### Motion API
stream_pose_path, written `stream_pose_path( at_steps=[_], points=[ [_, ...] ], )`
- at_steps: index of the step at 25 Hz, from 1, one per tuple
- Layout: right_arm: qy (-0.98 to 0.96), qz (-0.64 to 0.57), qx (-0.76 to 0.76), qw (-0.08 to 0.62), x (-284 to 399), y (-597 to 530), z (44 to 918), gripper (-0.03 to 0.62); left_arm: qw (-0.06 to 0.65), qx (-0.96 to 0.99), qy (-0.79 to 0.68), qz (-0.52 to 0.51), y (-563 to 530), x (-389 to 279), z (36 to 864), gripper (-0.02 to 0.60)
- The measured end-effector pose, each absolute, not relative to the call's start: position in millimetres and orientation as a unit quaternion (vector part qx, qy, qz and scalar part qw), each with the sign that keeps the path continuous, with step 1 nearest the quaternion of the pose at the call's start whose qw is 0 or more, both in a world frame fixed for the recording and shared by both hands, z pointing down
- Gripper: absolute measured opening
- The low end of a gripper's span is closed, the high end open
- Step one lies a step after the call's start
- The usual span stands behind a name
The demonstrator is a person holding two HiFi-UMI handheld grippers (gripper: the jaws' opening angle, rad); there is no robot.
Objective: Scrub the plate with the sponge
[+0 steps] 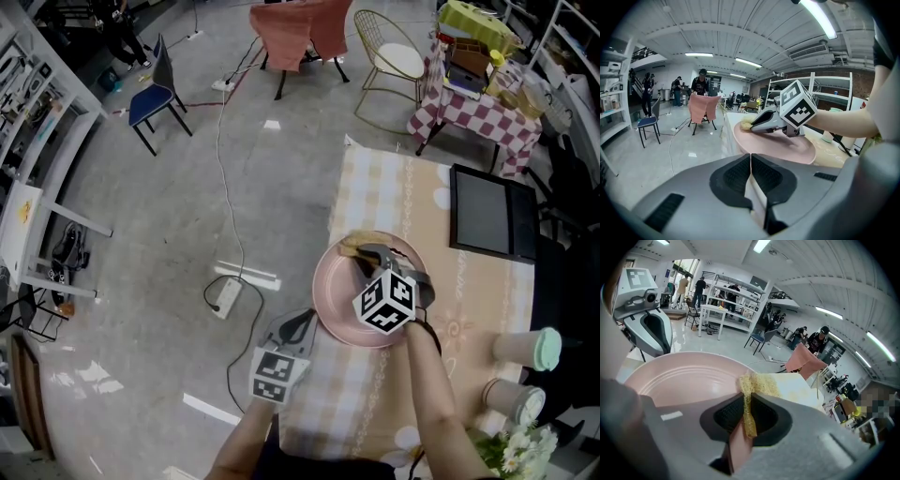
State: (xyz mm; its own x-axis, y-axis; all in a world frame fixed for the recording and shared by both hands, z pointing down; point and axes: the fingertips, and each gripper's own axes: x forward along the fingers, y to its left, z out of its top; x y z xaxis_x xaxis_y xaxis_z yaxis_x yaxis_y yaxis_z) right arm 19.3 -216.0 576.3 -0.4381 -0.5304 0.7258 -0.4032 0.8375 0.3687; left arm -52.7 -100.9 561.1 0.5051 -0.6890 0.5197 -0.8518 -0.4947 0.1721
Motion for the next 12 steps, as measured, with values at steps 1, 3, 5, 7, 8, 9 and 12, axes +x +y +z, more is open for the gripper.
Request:
stream_pose_path(
  at_steps=[1, 3, 5, 7, 8, 9, 12],
  points=[
    [-0.844, -0.070, 0.276, 0.454, 19.5, -215.5, 576.3, 0.046, 0.208, 0.842, -0.457, 0.196, -100.9, -52.6, 560.9, 0.017],
    [-0.844, -0.068, 0.276, 0.456, 19.7, -214.8, 576.3, 0.046, 0.208, 0.843, -0.456, 0.197, -101.0, -52.5, 560.8, 0.017],
    [-0.843, -0.066, 0.275, 0.457, 19.8, -213.5, 576.6, 0.047, 0.208, 0.843, -0.455, 0.198, -100.7, -52.2, 560.9, 0.017],
    [-0.842, -0.065, 0.274, 0.459, 20.0, -211.9, 576.6, 0.048, 0.209, 0.843, -0.455, 0.197, -100.4, -52.1, 560.9, 0.017],
    [-0.842, -0.064, 0.274, 0.460, 20.0, -211.3, 576.6, 0.047, 0.209, 0.843, -0.455, 0.197, -100.3, -52.1, 560.7, 0.017],
    [-0.842, -0.063, 0.273, 0.461, 20.2, -210.6, 576.7, 0.047, 0.208, 0.843, -0.456, 0.197, -100.2, -52.0, 560.6, 0.017],
    [-0.842, -0.060, 0.273, 0.462, 20.3, -208.6, 577.0, 0.046, 0.207, 0.843, -0.455, 0.199, -100.0, -52.0, 560.3, 0.017]
  ],
)
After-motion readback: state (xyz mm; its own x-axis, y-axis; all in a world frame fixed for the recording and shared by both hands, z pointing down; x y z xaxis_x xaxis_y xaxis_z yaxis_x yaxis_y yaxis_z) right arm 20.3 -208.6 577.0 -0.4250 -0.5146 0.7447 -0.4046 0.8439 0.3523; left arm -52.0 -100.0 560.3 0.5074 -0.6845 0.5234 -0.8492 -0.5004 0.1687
